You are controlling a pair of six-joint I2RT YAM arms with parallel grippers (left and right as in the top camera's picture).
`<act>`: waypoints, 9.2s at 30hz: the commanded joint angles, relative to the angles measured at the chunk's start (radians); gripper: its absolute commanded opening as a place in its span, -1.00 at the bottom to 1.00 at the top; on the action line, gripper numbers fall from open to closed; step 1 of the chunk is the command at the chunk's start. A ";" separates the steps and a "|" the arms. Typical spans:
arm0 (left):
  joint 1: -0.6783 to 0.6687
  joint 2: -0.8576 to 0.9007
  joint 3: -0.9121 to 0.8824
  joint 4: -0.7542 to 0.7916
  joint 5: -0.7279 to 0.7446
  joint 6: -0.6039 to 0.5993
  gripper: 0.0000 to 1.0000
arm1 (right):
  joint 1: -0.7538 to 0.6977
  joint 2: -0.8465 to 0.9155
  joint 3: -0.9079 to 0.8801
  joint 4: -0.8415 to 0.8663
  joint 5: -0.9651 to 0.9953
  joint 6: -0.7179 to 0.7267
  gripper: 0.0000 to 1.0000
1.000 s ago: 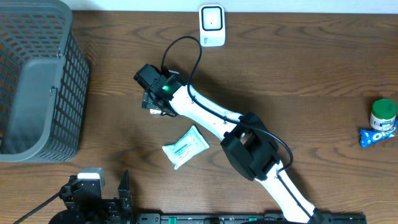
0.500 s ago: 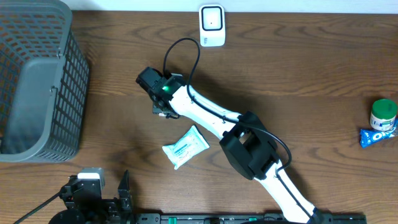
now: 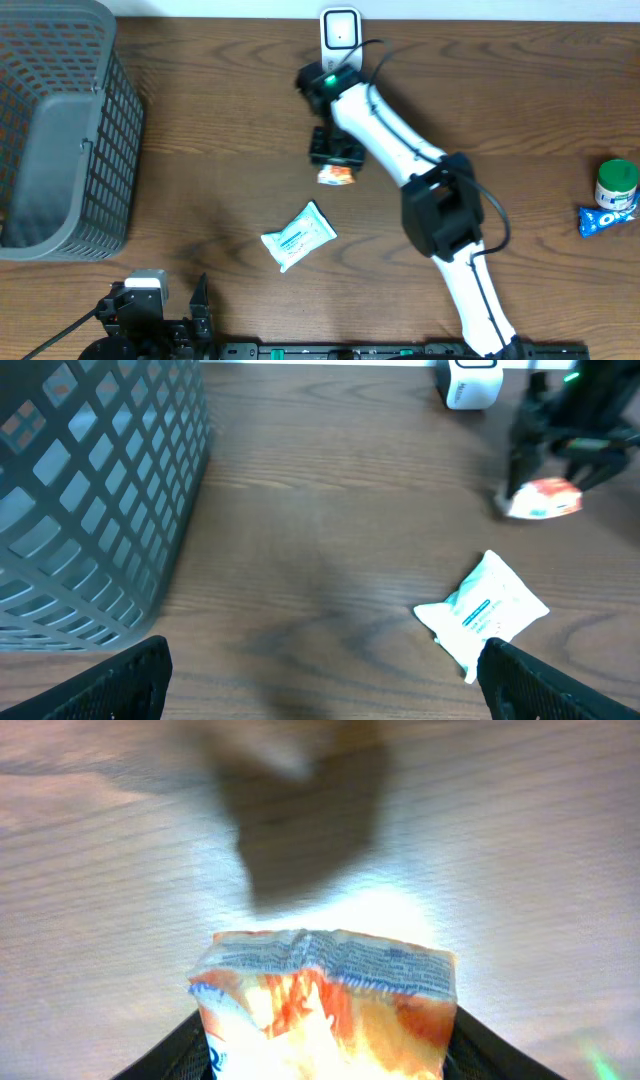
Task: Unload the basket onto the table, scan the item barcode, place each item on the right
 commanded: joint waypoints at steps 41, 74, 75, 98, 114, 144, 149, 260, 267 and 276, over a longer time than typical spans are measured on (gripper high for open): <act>-0.004 -0.005 0.003 -0.002 -0.013 0.006 0.96 | -0.175 -0.056 0.043 0.283 -0.174 -0.395 -0.24; -0.004 -0.005 0.003 -0.002 -0.013 0.006 0.96 | -0.129 0.192 0.040 1.439 0.428 -0.514 0.02; -0.004 -0.005 0.003 -0.002 -0.013 0.006 0.96 | -0.129 0.193 0.040 1.445 0.430 -0.516 0.02; -0.004 -0.005 0.003 -0.002 -0.013 0.006 0.96 | -0.206 -0.265 0.040 0.626 0.491 -0.628 -0.06; -0.004 -0.005 0.003 -0.002 -0.013 0.006 0.96 | -0.712 -0.257 -0.252 0.252 0.468 -0.627 0.06; -0.004 -0.005 0.003 -0.002 -0.013 0.006 0.96 | -0.615 -0.260 -0.140 0.113 -0.474 -0.634 0.99; -0.004 -0.005 0.003 -0.002 -0.013 0.006 0.96 | -0.332 -0.260 -0.209 0.023 -0.451 -0.735 0.99; -0.004 -0.005 0.003 -0.002 -0.013 0.006 0.96 | 0.314 -0.259 -0.496 0.420 -0.257 -1.319 0.56; -0.004 -0.005 0.003 -0.002 -0.013 0.006 0.96 | 0.312 -0.217 -0.497 0.407 -0.253 -1.328 0.33; -0.004 -0.005 0.003 -0.002 -0.013 0.006 0.96 | 0.302 -0.164 -0.497 0.375 -0.254 -1.324 0.01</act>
